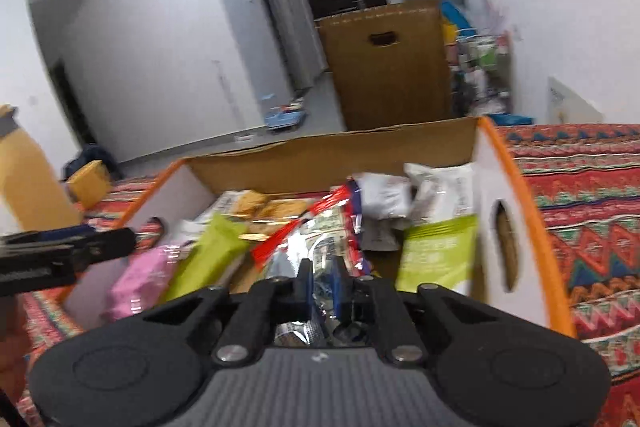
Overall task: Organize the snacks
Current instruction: 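Carry the pink packet and silver packets over the red box and release them inside, then withdraw both open tools from the box back toward the remaining packets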
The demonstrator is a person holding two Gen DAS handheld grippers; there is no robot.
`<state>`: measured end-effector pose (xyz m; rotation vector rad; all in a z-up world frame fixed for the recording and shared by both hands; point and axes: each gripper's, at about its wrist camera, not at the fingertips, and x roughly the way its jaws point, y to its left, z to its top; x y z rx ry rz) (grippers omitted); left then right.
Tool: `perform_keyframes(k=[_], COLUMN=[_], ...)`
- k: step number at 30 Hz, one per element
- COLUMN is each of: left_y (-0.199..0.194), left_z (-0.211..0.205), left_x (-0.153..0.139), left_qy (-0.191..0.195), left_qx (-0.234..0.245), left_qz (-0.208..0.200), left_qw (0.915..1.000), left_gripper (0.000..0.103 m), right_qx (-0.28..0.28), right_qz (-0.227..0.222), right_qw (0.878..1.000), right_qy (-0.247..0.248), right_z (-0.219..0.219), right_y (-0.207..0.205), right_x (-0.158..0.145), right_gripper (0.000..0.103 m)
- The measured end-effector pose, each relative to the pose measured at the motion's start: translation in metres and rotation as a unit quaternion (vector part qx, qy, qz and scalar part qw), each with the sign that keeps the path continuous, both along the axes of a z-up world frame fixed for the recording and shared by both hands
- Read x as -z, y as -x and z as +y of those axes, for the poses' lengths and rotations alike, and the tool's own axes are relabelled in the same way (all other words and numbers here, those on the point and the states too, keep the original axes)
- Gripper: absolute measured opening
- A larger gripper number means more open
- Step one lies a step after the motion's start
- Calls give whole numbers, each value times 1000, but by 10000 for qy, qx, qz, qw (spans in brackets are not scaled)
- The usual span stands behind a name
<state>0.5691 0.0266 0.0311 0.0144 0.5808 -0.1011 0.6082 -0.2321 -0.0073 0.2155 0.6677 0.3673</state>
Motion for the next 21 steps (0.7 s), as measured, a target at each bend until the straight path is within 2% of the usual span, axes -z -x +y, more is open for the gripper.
perform_keyframes(k=[4,6,7,8,9,10,12,15,18,19,21], left_y=[1,5,8,15,24,33,54,87,129,147,188], left_z=[-3,-4,-4,-4,-4,-4,-3,-5,-10,-9,-6], left_x=[1,-5,-10,-17,-26,-35,-52,-72,-82,-84,-83], left_qy=[-44,-68,-89,-80,-54,-36,91,200,64,74,162], left_qx=[46,17,-18,-2,35,16,89,431,627,660,724], left_qz=[7,-18,-77,-233,-428,-575,-818,-821,-823,-896,-1008], left_qw=[10000,10000,9999,9997,9991,9983,9966,9955,9946,9938,9921], left_gripper=[84,84,84,84,84,85,88,92,93,97,100], right_qx=[-100,70,134,167,181,208,209,128,98,82,64], right_qz=[-12,-143,-326,-560,-770,-913,-1149,-1351,-1524,-1576,-1631], right_qw=[9999,9994,9983,9966,9949,9938,9917,9884,9854,9846,9838], right_qy=[66,302,462,583,623,593,536,679,755,757,738], right_z=[4,3,2,0,-5,-11,-24,-37,-52,-56,-64], right_y=[1,7,14,23,33,44,69,109,157,173,208], right_x=[0,-14,-25,-40,-55,-68,-93,-116,-131,-134,-132], right_gripper=[16,28,37,47,52,58,61,68,80,86,90])
